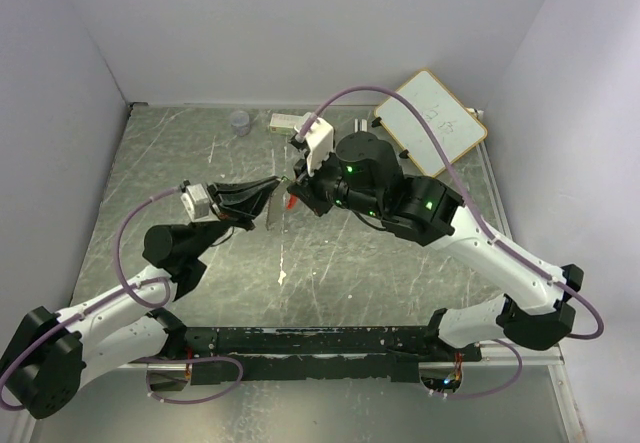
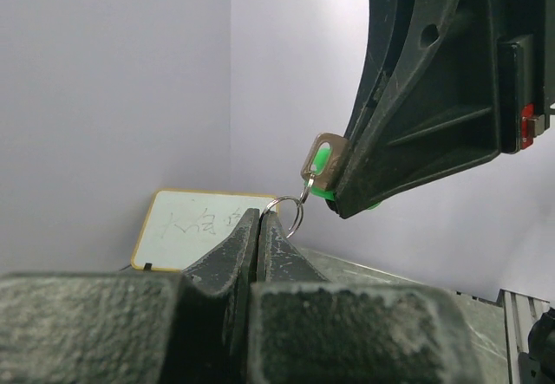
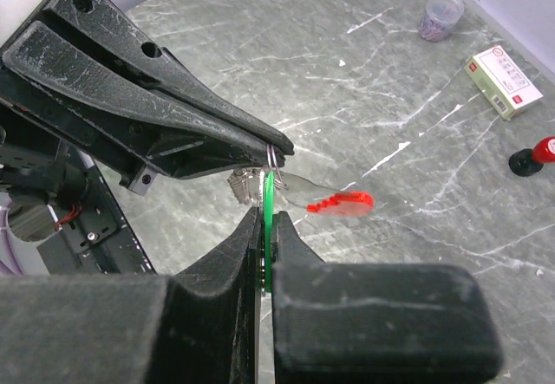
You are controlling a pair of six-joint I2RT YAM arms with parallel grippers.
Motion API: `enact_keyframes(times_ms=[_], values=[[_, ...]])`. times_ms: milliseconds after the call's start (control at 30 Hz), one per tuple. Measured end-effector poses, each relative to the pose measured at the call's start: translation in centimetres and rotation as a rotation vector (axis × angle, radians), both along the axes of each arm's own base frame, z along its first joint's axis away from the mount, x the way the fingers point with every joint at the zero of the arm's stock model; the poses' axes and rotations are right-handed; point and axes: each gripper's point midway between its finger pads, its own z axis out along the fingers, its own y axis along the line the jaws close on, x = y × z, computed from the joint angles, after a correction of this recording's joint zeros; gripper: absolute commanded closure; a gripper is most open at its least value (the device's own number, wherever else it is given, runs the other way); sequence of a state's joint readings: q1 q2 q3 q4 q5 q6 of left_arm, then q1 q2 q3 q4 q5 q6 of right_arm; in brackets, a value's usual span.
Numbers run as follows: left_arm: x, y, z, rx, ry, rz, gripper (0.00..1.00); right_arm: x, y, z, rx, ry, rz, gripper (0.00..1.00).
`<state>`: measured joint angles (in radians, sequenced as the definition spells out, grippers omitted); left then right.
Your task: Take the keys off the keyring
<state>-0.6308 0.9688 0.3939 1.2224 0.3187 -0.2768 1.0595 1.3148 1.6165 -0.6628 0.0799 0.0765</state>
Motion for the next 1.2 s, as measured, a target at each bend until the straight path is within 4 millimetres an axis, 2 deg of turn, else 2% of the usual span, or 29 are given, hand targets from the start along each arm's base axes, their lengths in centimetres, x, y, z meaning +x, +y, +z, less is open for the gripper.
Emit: enact_keyframes(times_ms=[367, 767, 800, 867, 933, 967, 1000, 1200], values=[[-0.1, -1.0, -0.7, 0.061, 0.006, -0.043, 0.93, 0.4, 0.5, -0.4, -0.044, -0.007, 0.012, 1.00], [-0.4, -2.5, -0.6, 0.146, -0.045, -0.106, 0.93, 0.8, -0.2, 0.0, -0.081, -0.030, -0.006, 1.00], [-0.4, -2.6, -0.6, 0.159, -0.051, -0.111, 0.87, 0.8, -0.3, 0.0, -0.085, -0.030, -0.010, 1.00], [-0.4, -2.8, -0.8, 0.183, -0.060, -0.119, 0.66, 0.9, -0.4, -0.2, -0.095, -0.028, -0.015, 1.00], [-0.5, -2.9, -1.2, 0.204, -0.061, -0.127, 0.49, 0.9, -0.5, -0.3, -0.099, -0.027, -0.018, 1.00], [-0.6, -2.9, -1.3, 0.209, -0.064, -0.126, 0.35, 0.9, -0.6, -0.4, -0.104, -0.025, -0.019, 1.00], [-0.6, -2.8, -1.1, 0.209, -0.066, -0.119, 0.29, 0.9, -0.7, -0.5, -0.107, -0.024, -0.020, 1.00], [-1.7, -0.7, -0.2, 0.167, -0.085, -0.050, 0.23, 1.1, -0.3, 0.2, -0.080, -0.041, -0.026, 1.00]])
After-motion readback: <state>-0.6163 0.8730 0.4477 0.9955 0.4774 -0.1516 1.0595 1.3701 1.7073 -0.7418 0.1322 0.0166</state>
